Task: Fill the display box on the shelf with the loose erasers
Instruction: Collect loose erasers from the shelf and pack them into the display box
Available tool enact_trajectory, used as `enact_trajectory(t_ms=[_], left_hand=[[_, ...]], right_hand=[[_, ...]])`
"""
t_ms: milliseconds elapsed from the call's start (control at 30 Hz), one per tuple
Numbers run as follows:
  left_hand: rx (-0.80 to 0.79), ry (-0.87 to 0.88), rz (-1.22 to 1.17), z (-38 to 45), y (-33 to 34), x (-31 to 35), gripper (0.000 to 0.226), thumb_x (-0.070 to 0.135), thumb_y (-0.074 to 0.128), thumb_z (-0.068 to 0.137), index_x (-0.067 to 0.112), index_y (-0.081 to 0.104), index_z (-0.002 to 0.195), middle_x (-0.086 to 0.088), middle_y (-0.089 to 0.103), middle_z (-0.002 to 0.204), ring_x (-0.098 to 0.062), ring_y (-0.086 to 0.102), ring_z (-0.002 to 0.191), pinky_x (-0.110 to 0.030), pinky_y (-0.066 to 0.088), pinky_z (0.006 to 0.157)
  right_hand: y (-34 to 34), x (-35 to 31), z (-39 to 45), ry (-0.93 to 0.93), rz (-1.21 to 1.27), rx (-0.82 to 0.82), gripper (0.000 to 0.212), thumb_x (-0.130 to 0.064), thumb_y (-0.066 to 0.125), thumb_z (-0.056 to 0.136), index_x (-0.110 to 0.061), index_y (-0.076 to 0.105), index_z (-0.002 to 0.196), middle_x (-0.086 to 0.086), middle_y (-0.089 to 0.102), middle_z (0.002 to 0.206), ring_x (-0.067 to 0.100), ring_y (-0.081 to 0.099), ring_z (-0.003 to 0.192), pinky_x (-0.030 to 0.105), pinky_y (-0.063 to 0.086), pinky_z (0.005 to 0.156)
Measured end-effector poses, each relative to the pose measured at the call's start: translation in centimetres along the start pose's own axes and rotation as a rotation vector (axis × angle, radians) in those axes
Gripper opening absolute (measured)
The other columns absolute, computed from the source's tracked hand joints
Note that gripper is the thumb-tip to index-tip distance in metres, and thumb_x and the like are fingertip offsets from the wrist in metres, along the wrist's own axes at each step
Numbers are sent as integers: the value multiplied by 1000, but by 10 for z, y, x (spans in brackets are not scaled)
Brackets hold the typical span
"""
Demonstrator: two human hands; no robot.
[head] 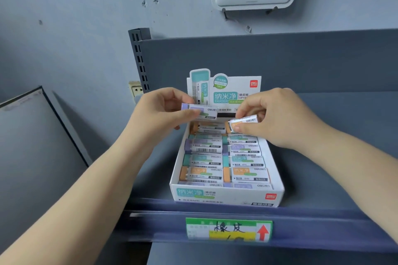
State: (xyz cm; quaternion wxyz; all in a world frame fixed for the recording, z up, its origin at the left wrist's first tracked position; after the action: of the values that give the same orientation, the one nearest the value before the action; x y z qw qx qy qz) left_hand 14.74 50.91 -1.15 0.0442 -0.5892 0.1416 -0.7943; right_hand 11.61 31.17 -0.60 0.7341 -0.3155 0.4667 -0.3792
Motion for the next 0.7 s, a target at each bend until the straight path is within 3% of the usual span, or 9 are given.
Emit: enact_trajectory(t_ms=[67, 167, 300, 433, 533, 700], left_hand=[[6, 2, -4, 0, -1, 0, 14, 12, 73, 75, 15, 60, 70, 1, 75, 76, -4, 62, 62, -16, 43, 49], [-2, 14, -19, -1, -2, 0, 14, 11, 73, 75, 15, 60, 71, 4, 74, 69, -4, 61, 59, -15, 43, 49], [6, 18, -16, -3, -5, -1, 14, 11, 73, 75, 16, 61, 70, 5, 73, 69, -3, 61, 58, -15, 44, 49], [5, 16, 0, -3, -4, -2, 13, 12, 74, 74, 15, 61, 72, 6, 72, 66, -3, 61, 58, -14, 45, 49], [-3, 12, 12, -3, -3, -2, 13, 14, 73, 74, 16, 61, 71, 6, 73, 68, -3, 62, 59, -14, 46, 49], [-25, 10, 5, -4, -2, -1, 12, 14, 73, 73, 14, 61, 72, 7, 74, 68, -3, 62, 59, -14, 45, 48]], right_hand=[[-1, -1, -1, -11, -54, 18, 12, -37, 76, 70, -28, 71, 77, -19, 60, 57, -5, 55, 62, 19, 42, 58], [-4, -6, -3, -53, -155, 13, 20, -43, 71, 72, -29, 73, 87, -12, 59, 85, 14, 57, 90, 38, 49, 77], [-6, -9, -7, -79, -243, -43, 23, -41, 67, 77, -31, 72, 97, -17, 50, 90, 14, 54, 102, 34, 47, 79], [-9, -8, -10, -81, -242, -13, 21, -33, 67, 75, -31, 71, 95, -14, 63, 98, 9, 53, 95, 32, 48, 77], [-8, -8, -9, -77, -263, 7, 19, -38, 68, 76, -31, 71, 93, -13, 68, 107, 11, 57, 99, 29, 47, 75], [-7, -8, -8, -84, -288, 10, 15, -43, 66, 78, -32, 73, 86, -13, 66, 97, 13, 55, 93, 26, 35, 67]])
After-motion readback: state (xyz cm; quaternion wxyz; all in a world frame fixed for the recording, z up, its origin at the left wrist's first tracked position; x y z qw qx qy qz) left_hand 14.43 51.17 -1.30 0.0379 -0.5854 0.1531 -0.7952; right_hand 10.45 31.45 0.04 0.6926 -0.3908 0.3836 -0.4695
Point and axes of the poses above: each hand's wrist, its own z-axis towards the middle knuckle, its own y-axis out of the palm, x = y × z, the point moved 3 cm from there along z, towards the middle knuckle
